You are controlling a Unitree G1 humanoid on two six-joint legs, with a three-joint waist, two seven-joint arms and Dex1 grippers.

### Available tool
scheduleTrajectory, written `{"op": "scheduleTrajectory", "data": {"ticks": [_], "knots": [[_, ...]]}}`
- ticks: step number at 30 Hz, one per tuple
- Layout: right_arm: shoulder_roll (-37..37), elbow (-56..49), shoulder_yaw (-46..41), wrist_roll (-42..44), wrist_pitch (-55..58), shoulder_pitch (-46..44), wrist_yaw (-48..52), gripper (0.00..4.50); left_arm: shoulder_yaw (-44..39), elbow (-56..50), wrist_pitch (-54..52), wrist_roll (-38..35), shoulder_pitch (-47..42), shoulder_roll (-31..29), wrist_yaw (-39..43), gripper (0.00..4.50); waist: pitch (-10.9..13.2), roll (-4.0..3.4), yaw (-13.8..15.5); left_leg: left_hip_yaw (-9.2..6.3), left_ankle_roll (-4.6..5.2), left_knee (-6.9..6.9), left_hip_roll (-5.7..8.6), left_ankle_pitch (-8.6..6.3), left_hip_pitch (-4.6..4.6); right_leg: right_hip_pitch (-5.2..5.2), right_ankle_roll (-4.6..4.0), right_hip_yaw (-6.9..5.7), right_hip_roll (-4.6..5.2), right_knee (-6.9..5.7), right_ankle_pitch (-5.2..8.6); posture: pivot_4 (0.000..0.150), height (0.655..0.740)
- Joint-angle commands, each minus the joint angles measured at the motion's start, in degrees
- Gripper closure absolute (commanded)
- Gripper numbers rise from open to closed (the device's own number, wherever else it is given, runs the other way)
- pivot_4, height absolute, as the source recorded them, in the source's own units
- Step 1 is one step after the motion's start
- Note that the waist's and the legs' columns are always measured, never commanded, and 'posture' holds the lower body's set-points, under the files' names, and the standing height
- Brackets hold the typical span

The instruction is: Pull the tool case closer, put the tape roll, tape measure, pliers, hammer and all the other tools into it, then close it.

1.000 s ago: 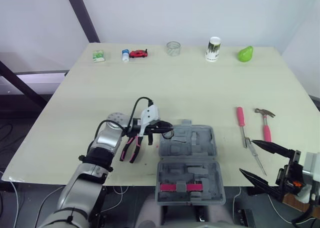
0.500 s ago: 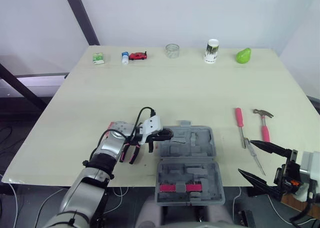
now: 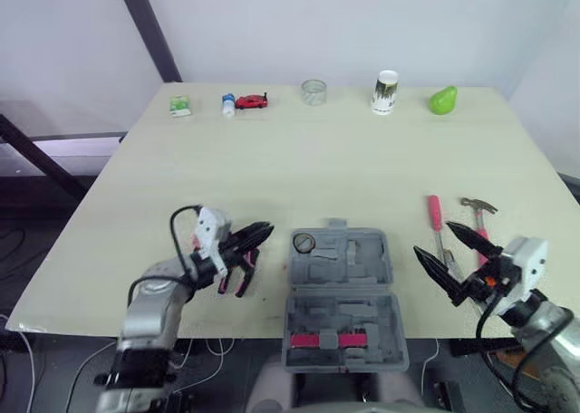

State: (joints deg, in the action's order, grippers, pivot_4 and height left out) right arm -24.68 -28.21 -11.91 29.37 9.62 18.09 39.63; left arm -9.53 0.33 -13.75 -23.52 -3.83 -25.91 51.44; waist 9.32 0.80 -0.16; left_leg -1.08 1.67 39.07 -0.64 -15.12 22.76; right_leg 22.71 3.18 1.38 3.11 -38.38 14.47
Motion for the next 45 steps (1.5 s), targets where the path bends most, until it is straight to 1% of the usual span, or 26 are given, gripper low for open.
{"op": "scheduleTrajectory", "data": {"ticks": [1,3,4,5,7,8,11,12,15,19,21,25,27,29,30,32,33,35,38,39,42,45], "knots": [[-1.94,5.95,-3.33,-2.07,-5.25,3.00,3.77,0.00,-6.21,-5.93,-1.60,-6.77,8.04,-1.08,1.55,3.10,-0.01,-0.01,0.34,0.01,0.00,-0.02,0.00,0.00,0.01,-0.02,-0.03,-0.01,0.02,0.09,0.01,0.150,0.7400],[-2.41,8.35,-6.70,-0.22,-7.26,5.66,6.19,0.00,-8.28,-7.46,-0.82,-7.28,13.57,-1.34,1.37,1.92,0.00,-0.03,0.57,0.12,0.00,-0.11,0.00,0.00,0.03,-0.03,-0.11,0.03,0.06,0.33,0.06,0.150,0.7400],[-2.70,9.18,-8.63,1.02,-7.77,7.31,7.37,0.00,-9.46,-7.74,-0.16,-7.28,16.20,-1.40,1.30,1.73,-0.01,-0.04,0.72,0.12,0.00,-0.11,0.00,0.00,0.03,-0.03,-0.11,0.03,0.07,0.35,0.06,0.150,0.7400],[-3.08,9.88,-10.26,1.90,-8.42,8.97,8.75,0.00,-10.48,-8.05,0.21,-7.53,18.48,-1.42,1.34,1.38,-0.02,-0.05,0.73,0.18,0.00,-0.13,-0.01,0.00,0.02,-0.03,-0.16,0.06,0.07,0.38,0.09,0.150,0.7400],[-3.40,11.44,-14.59,3.91,-9.61,12.71,11.15,0.00,-12.73,-7.81,1.70,-7.52,23.32,-1.68,1.96,0.56,-0.03,-0.06,0.76,0.32,0.01,-0.23,-0.05,-0.01,-0.04,-0.03,-0.18,0.16,0.11,0.45,0.11,0.150,0.7400],[-3.62,12.73,-16.81,4.66,-10.62,15.08,13.06,0.00,-13.96,-7.43,2.54,-7.55,25.64,-1.80,2.35,0.06,-0.04,-0.05,0.79,0.37,0.01,-0.32,-0.05,-0.01,-0.06,-0.02,-0.18,0.19,0.13,0.49,0.11,0.150,0.7400],[-3.99,15.83,-20.49,5.96,-12.41,19.25,17.14,0.00,-16.08,-5.95,4.56,-7.48,29.39,-1.96,3.25,0.02,-0.06,-0.01,0.93,0.39,0.01,-0.36,-0.11,-0.01,-0.09,-0.01,-0.19,0.21,0.21,0.53,0.13,0.150,0.7400],[-3.97,17.01,-21.40,6.40,-12.83,20.09,18.31,0.00,-16.61,-5.22,5.26,-7.46,30.21,-1.97,3.64,0.02,-0.07,-0.04,0.91,0.41,0.00,-0.36,-0.14,-0.01,-0.10,-0.01,-0.17,0.21,0.38,0.53,0.15,0.150,0.7400],[-4.12,20.67,-23.22,6.96,-14.37,20.83,21.33,0.00,-17.47,-4.38,6.27,-7.79,31.25,-1.78,4.01,0.02,-0.10,-0.07,0.80,0.47,-0.01,-0.37,-0.19,-0.02,-0.12,0.00,0.01,0.28,0.41,0.55,0.26,0.150,0.7400],[-3.71,21.11,-23.96,8.38,-13.62,19.45,21.08,0.00,-17.08,-5.40,5.51,-8.86,29.87,-2.05,3.63,0.02,-0.12,-0.09,0.69,0.48,-0.01,-0.46,-0.21,-0.02,-0.12,0.03,0.00,0.51,0.44,0.61,0.26,0.150,0.7400],[-4.09,18.37,-23.32,8.67,-10.94,18.57,18.51,0.00,-16.21,-7.46,4.53,-9.76,28.64,-2.73,4.05,0.02,-0.12,-0.10,0.69,0.51,-0.01,-0.49,-0.21,-0.02,-0.12,0.06,-0.14,0.54,0.44,0.60,0.17,0.150,0.7400],[-5.13,10.18,-20.52,10.19,-4.36,16.19,13.57,0.00,-15.41,-8.57,2.25,-11.43,24.78,-4.04,4.18,0.02,-0.14,-0.13,0.80,0.54,-0.01,-0.53,-0.21,-0.02,-0.09,0.09,-0.19,0.53,0.43,0.61,0.14,0.150,0.7400],[-5.97,5.31,-17.48,9.15,-2.79,14.41,12.35,0.00,-15.16,-5.95,2.99,-10.62,21.72,-4.40,3.85,0.02,-0.17,-0.15,0.83,0.55,0.00,-0.53,-0.21,-0.01,-0.11,0.09,-0.19,0.44,0.40,0.60,0.14,0.150,0.7400],[-6.88,0.83,-15.14,11.19,-1.39,12.66,13.34,0.00,-14.92,-4.12,3.23,-8.53,19.07,-4.28,0.70,0.02,-0.18,-0.17,0.78,0.58,0.00,-0.53,-0.20,-0.01,-0.11,0.10,-0.19,0.31,0.34,0.60,0.13,0.150,0.7400],[-7.77,-1.45,-13.69,12.71,-0.60,11.73,14.83,0.00,-14.92,-3.58,2.80,-7.60,17.93,-4.14,-1.41,0.02,-0.19,-0.17,0.79,0.56,0.00,-0.53,-0.20,-0.01,-0.11,0.10,-0.19,0.29,0.13,0.60,0.13,0.150,0.7400],[-10.55,-5.15,-9.59,12.60,0.22,8.24,17.45,0.00,-14.88,-2.62,0.21,-4.94,15.63,-4.27,-7.31,0.02,-0.19,-0.14,0.75,0.57,0.00,-0.53,-0.20,-0.01,-0.10,0.08,-0.18,0.30,0.00,0.61,0.12,0.150,0.7400],[-12.18,-6.30,-7.88,12.77,1.05,6.83,18.84,0.00,-15.18,-2.81,-1.35,-5.19,14.80,-4.36,-8.86,0.02,-0.19,-0.12,0.75,0.57,0.00,-0.53,-0.20,-0.01,-0.10,0.09,-0.18,0.30,0.00,0.62,0.12,0.150,0.7400],[-14.48,-7.28,-4.60,12.90,2.36,2.34,20.39,0.00,-15.50,-3.07,-3.82,-4.95,13.68,-5.33,-10.79,0.02,-0.17,-0.01,0.65,0.55,0.00,-0.53,-0.18,-0.01,-0.09,0.08,-0.08,0.28,-0.02,0.64,0.06,0.150,0.7400],[-15.88,-6.56,-0.64,13.25,4.06,-4.99,20.86,0.00,-15.06,-2.71,-7.88,-4.18,12.08,-7.15,-12.99,0.02,-0.15,0.22,0.78,0.46,0.01,-0.52,-0.19,-0.01,-0.11,0.07,-0.08,0.20,-0.05,0.61,0.06,0.150,0.7400],[-16.05,-6.06,0.31,13.14,4.38,-6.54,21.20,0.00,-14.07,-2.36,-8.64,-2.68,11.72,-7.89,-13.93,0.02,-0.15,0.22,0.85,0.45,0.00,-0.53,-0.19,-0.01,-0.10,0.07,-0.08,0.18,-0.05,0.61,0.06,0.150,0.7400],[-16.38,-4.89,2.16,12.33,4.52,-9.15,22.11,0.00,-11.28,-1.63,-10.63,0.20,10.48,-9.27,-15.56,0.02,-0.12,0.23,1.06,0.42,0.00,-0.55,-0.14,-0.01,-0.06,0.07,-0.05,0.16,-0.03,0.65,0.04,0.150,0.7400],[-16.23,-4.86,2.73,12.43,4.90,-10.18,22.06,0.00,-9.58,0.11,-12.39,2.12,8.22,-9.40,-17.55,0.02,-0.12,0.25,1.00,0.39,0.00,-0.56,-0.07,-0.01,-0.03,0.07,0.01,0.15,0.04,0.66,0.00,0.150,0.7400]]}}
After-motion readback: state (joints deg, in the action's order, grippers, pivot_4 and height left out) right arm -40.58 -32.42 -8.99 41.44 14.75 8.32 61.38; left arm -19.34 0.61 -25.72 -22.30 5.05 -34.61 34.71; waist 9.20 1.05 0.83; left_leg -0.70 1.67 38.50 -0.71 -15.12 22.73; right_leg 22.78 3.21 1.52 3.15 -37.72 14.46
